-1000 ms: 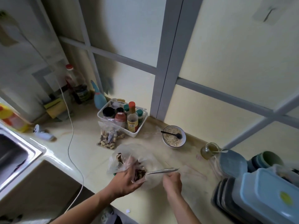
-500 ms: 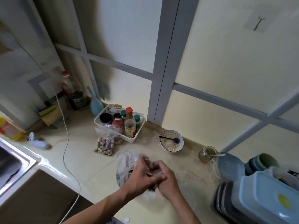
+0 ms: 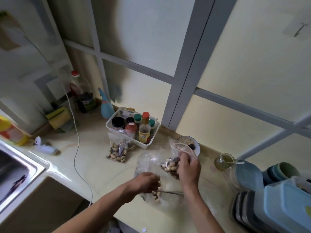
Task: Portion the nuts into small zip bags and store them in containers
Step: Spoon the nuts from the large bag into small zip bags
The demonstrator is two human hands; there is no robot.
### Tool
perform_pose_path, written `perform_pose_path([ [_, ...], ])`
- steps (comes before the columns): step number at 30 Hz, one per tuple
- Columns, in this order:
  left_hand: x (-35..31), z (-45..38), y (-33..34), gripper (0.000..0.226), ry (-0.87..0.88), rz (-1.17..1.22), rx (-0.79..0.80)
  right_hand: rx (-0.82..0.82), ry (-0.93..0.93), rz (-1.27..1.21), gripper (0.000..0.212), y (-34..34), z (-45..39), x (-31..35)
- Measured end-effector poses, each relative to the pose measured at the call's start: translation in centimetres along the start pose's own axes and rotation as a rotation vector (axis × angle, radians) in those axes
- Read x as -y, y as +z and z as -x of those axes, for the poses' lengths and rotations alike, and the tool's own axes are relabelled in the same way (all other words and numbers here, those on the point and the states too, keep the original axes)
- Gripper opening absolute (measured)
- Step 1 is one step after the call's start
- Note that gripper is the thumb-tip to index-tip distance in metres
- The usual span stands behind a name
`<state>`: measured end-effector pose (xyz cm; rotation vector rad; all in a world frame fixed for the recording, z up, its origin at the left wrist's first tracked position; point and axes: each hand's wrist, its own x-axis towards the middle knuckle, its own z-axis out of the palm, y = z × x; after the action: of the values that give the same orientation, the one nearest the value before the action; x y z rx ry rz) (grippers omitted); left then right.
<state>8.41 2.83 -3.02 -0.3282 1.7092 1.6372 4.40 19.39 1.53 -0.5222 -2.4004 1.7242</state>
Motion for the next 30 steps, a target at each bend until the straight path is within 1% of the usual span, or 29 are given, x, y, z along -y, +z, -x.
perform_pose_path([
  [1, -0.1, 0.3, -1.3, 0.042, -0.063, -0.015, 0.091, 0.080, -0.015, -0.046, 0.025, 0.7, 0.5, 1.2],
  [2, -0.1, 0.7, -2.7, 0.040, -0.110, -0.046, 0.172, 0.169, -0.037, -0.068, 0.020, 1.6, 1.1, 2.1],
  [3, 0.0, 1.0, -4.1, 0.038, -0.146, -0.087, 0.222, 0.257, -0.076, -0.071, 0.020, 2.5, 1.6, 2.9],
  [4, 0.1, 1.3, -5.7, 0.036, -0.167, -0.113, 0.235, 0.343, -0.102, -0.070, 0.019, 3.5, 2.2, 3.7],
  [6, 1.1, 1.6, -9.1, 0.031, -0.196, -0.108, 0.141, 0.509, -0.090, -0.071, 0.017, 5.9, 3.5, 5.2],
  [9, 4.8, 1.7, -14.4, 0.023, -0.184, 0.096, -0.058, 0.719, 0.013, 0.009, 0.016, 10.6, 5.2, 5.1],
  [11, 7.5, 1.7, -17.1, 0.030, -0.167, 0.245, -0.183, 0.808, 0.127, 0.116, 0.016, 13.8, 6.5, 3.2],
  [13, 9.5, 1.8, -18.8, 0.040, -0.190, 0.323, -0.271, 0.858, 0.238, 0.164, 0.019, 16.5, 7.7, 0.4],
  [15, 10.6, 2.1, -19.6, 0.038, -0.236, 0.306, -0.307, 0.863, 0.336, 0.169, 0.022, 18.6, 8.3, -2.1],
  [17, 11.4, 2.4, -20.2, 0.038, -0.279, 0.310, -0.286, 0.845, 0.388, 0.212, 0.020, 20.2, 8.0, -3.6],
  [18, 11.5, 2.5, -20.5, 0.041, -0.272, 0.334, -0.271, 0.834, 0.396, 0.234, 0.019, 20.9, 7.4, -4.2],
  [20, 11.2, 2.2, -21.1, 0.038, -0.199, 0.379, -0.264, 0.783, 0.391, 0.222, 0.019, 22.3, 6.2, -4.0],
  [22, 10.7, 1.2, -21.5, 0.029, -0.090, 0.391, -0.333, 0.701, 0.376, 0.167, 0.026, 23.6, 4.5, -3.5],
  [23, 10.3, 0.5, -21.4, 0.039, -0.069, 0.398, -0.382, 0.633, 0.377, 0.157, 0.028, 24.1, 3.6, -3.2],
  [24, 10.0, -0.2, -21.3, 0.052, -0.084, 0.418, -0.425, 0.547, 0.382, 0.192, 0.031, 24.5, 2.8, -3.2],
  [26, 9.6, -1.2, -21.1, 0.076, -0.162, 0.332, -0.497, 0.425, 0.394, 0.316, 0.032, 24.8, 1.7, -3.9],
  [27, 9.5, -1.5, -20.9, 0.081, -0.192, 0.252, -0.486, 0.404, 0.401, 0.335, 0.029, 24.6, 1.5, -4.2],
  [28, 9.6, -1.8, -20.6, 0.081, -0.210, 0.205, -0.449, 0.406, 0.416, 0.340, 0.025, 24.4, 1.6, -4.8],
  [30, 9.6, -2.0, -19.6, 0.072, -0.219, 0.192, -0.385, 0.414, 0.426, 0.309, 0.017, 23.5, 2.5, -5.8],
])
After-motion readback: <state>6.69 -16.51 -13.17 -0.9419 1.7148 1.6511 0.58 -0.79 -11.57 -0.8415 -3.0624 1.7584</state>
